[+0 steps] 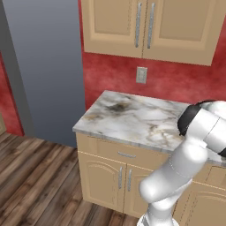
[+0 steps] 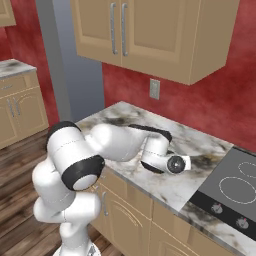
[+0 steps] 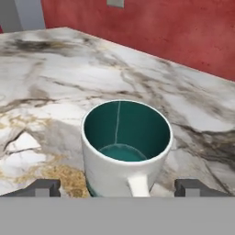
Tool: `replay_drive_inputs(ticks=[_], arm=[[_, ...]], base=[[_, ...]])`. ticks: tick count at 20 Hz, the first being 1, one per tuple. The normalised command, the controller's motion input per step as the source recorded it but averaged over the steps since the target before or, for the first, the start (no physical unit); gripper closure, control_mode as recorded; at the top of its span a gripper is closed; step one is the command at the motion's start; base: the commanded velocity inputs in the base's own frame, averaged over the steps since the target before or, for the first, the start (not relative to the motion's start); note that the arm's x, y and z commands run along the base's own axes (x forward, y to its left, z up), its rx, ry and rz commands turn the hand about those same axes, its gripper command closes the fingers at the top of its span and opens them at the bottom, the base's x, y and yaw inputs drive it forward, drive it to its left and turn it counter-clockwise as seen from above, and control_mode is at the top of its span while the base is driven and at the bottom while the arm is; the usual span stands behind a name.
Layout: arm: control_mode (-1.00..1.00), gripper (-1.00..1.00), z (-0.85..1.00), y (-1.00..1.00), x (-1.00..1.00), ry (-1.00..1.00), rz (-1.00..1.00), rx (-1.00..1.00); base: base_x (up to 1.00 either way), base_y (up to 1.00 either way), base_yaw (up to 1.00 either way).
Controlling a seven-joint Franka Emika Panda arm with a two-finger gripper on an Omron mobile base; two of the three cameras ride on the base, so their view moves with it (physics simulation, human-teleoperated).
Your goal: Clear the mugs and bowl far away from the sink.
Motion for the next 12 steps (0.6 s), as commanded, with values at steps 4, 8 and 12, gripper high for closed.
replay_drive_inputs(ticks=[4, 8, 12], arm=[[-1.0, -1.0, 0.69, -0.01, -0.01, -0.18, 0.0, 0.02], [-1.0, -1.0, 0.99, 0.01, -0.05, -0.19, -0.06, 0.0], [-1.0, -1.0, 1.0, 0.07, -0.07, -0.08, -0.12, 0.0]], base=[[0.0, 0.0, 0.0], [0.0, 0.0, 0.0], [0.0, 0.0, 0.0]])
